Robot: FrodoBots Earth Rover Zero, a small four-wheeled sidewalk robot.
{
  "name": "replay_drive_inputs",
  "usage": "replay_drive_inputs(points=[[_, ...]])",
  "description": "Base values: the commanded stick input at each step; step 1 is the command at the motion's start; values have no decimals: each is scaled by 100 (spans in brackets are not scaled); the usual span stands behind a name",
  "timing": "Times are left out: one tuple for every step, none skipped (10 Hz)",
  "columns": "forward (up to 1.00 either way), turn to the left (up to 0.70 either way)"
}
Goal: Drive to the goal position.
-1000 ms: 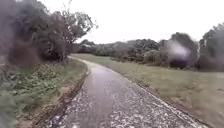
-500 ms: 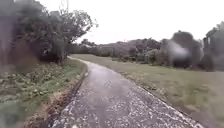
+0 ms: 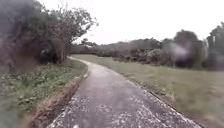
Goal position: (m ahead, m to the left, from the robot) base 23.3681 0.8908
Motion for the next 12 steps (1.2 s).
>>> replay_drive_inputs(points=[[70,0],[70,0],[70,0],[70,0],[70,0],[70,0],[70,0],[70,0],[70,0],[70,0],[70,0],[70,0]])
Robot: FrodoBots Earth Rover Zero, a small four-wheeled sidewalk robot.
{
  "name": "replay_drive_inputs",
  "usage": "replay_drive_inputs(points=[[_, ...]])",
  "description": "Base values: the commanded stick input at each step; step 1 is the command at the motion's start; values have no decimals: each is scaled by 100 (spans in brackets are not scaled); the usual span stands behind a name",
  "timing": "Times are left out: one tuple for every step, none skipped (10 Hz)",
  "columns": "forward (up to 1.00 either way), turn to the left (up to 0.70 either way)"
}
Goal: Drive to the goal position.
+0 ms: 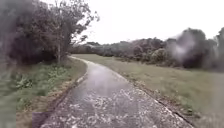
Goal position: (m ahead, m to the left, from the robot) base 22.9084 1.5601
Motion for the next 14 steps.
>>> replay_drive_inputs(points=[[70,0],[70,0],[70,0],[70,0],[70,0],[70,0],[70,0],[70,0],[70,0],[70,0],[70,0],[70,0],[70,0],[70,3]])
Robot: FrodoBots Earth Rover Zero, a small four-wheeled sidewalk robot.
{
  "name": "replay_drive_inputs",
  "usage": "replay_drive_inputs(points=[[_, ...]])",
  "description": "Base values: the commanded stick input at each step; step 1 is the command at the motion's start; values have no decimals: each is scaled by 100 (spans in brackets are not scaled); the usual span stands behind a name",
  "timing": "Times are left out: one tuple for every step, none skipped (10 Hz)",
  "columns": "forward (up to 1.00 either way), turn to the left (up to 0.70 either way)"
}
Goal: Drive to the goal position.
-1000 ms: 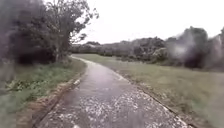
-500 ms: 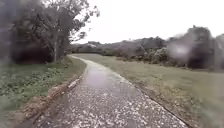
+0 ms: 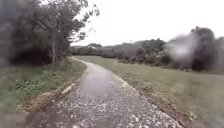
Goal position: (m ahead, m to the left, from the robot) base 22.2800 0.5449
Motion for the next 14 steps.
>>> replay_drive_inputs(points=[[70,3],[70,3],[70,3],[70,2],[70,0],[70,0],[70,2],[70,2],[70,2],[70,2],[70,2],[70,2],[70,2],[70,9]])
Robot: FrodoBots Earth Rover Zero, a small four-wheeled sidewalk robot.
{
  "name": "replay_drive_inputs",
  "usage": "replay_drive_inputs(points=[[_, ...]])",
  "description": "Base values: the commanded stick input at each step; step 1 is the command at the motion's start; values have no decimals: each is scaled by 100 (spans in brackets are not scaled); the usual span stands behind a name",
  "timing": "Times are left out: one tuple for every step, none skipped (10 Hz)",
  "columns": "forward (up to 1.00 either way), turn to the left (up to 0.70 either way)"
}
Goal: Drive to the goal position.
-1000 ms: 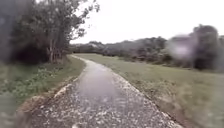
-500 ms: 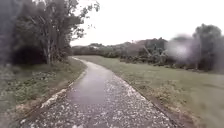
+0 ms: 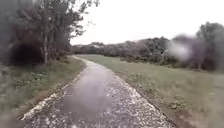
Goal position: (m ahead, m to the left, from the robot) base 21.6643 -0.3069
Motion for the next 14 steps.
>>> replay_drive_inputs(points=[[70,18],[70,7],[70,3],[70,0],[70,0],[70,0],[70,0],[70,0],[70,0],[70,0],[68,0],[69,0],[70,0],[70,0]])
